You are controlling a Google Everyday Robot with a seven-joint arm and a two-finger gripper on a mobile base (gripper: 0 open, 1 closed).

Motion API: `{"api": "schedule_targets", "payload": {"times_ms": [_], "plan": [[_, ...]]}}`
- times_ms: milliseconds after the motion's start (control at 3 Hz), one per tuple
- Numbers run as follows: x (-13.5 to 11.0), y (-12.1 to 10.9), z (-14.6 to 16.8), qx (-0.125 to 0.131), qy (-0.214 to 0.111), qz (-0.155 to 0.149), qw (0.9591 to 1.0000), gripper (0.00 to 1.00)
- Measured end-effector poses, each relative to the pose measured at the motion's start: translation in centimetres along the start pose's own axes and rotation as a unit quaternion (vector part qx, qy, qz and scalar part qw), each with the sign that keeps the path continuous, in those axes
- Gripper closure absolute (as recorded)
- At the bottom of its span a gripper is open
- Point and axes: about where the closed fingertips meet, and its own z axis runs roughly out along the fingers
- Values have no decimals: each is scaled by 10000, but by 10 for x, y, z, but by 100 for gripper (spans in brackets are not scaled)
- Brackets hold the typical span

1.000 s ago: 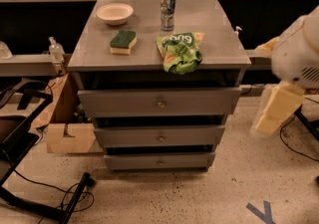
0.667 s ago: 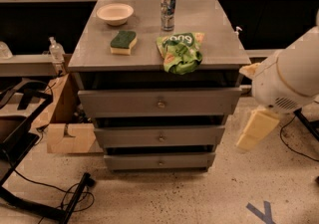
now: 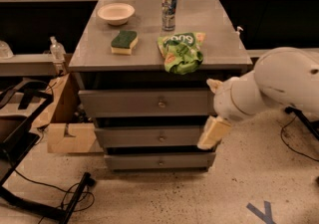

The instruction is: Open top drawer

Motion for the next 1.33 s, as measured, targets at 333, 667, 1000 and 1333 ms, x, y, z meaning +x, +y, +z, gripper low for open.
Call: {"api": "schedule_targets", "payload": {"times_ms": [333, 667, 1000, 1333], "plan": [[-8, -27, 16, 462, -259, 14, 9986, 0], [-9, -29, 15, 507, -274, 5, 9983, 0], [-3, -23, 31, 382, -323, 110, 9987, 0], [8, -13, 60, 214, -208, 143, 9995, 0]]}}
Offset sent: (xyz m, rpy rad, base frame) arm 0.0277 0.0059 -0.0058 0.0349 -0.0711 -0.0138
